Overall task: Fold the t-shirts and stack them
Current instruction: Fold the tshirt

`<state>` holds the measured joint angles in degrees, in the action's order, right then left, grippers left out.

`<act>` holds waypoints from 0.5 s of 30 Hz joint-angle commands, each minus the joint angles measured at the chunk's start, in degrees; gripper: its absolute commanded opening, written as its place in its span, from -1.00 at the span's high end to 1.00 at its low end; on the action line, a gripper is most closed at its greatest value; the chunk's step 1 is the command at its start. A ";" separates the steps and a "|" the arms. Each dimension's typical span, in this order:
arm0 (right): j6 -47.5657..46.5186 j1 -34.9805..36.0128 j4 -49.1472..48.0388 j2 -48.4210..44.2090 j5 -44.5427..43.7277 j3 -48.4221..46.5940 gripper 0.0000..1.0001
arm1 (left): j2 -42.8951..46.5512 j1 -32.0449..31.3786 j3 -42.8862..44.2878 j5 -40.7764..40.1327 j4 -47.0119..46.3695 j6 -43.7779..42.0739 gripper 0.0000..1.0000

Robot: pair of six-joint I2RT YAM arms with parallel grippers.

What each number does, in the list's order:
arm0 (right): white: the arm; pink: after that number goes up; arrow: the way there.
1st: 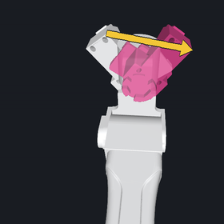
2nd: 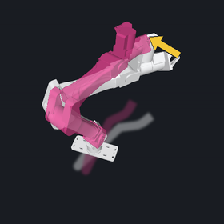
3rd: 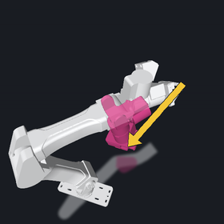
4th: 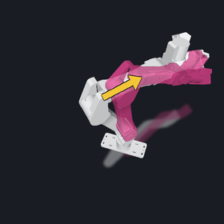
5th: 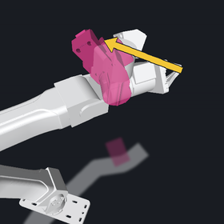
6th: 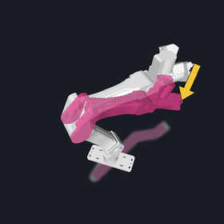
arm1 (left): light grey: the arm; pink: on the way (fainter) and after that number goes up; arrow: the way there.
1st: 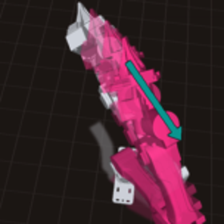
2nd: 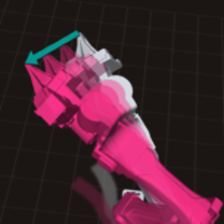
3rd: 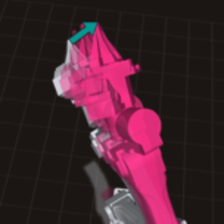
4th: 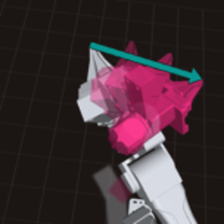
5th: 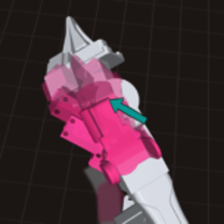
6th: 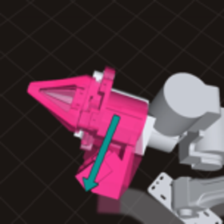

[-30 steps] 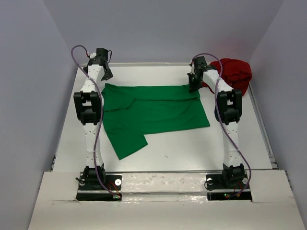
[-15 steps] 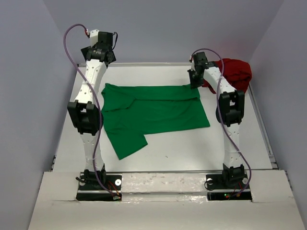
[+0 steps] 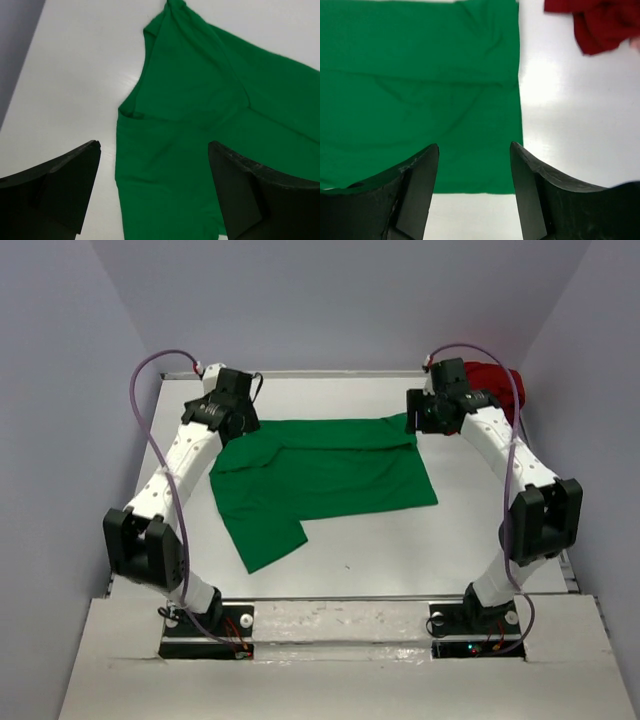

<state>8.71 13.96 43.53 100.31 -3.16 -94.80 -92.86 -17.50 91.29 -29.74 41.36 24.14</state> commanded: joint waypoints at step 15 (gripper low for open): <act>17.82 -0.68 -16.09 -27.18 20.10 38.72 -0.30 | 30.46 1.76 -33.79 21.81 -10.51 9.70 -0.98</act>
<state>21.19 13.87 33.50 76.49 10.70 -59.16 -63.96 -16.58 60.64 -12.69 32.40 32.05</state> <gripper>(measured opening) 0.654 0.989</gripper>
